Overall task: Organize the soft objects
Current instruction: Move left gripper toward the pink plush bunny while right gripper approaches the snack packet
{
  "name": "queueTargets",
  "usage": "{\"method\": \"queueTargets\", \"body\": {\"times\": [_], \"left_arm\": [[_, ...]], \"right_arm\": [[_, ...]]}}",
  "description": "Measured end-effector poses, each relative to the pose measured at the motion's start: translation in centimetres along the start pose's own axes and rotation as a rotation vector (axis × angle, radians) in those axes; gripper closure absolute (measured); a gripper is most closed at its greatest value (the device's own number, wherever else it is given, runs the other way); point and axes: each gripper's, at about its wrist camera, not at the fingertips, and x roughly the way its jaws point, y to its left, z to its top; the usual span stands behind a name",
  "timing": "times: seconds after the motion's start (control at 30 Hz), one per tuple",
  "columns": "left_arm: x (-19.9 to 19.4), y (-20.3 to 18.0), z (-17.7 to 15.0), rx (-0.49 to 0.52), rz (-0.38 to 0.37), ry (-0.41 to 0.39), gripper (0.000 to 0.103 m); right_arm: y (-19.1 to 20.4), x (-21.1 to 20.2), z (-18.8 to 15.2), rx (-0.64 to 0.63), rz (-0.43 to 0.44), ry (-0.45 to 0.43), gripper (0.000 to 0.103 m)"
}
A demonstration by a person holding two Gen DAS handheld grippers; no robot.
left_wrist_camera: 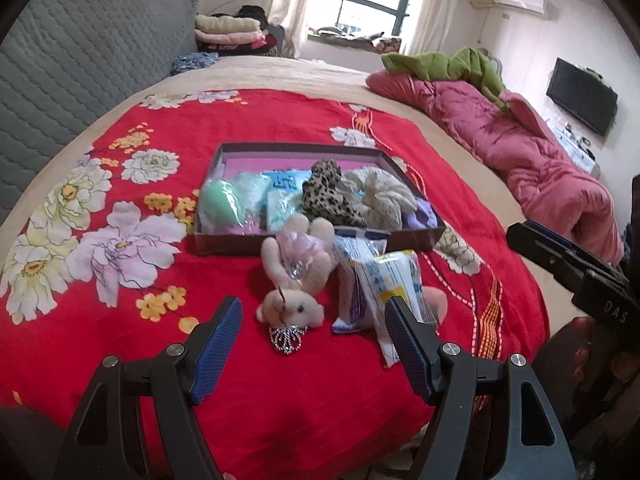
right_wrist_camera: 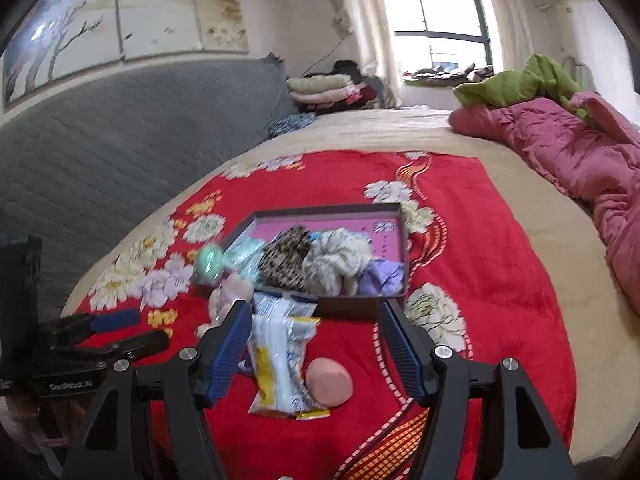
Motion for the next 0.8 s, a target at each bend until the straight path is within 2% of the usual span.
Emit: {"method": "queueTargets", "body": {"times": [0.5, 0.8], "left_arm": [[2.9, 1.4, -0.7, -0.024, 0.008, 0.057, 0.028], [6.1, 2.2, -0.3, -0.030, 0.013, 0.089, 0.028]], "right_arm": [[3.0, 4.1, -2.3, -0.096, 0.066, 0.123, 0.037], [4.2, 7.9, -3.5, -0.181, 0.051, 0.193, 0.037]]}}
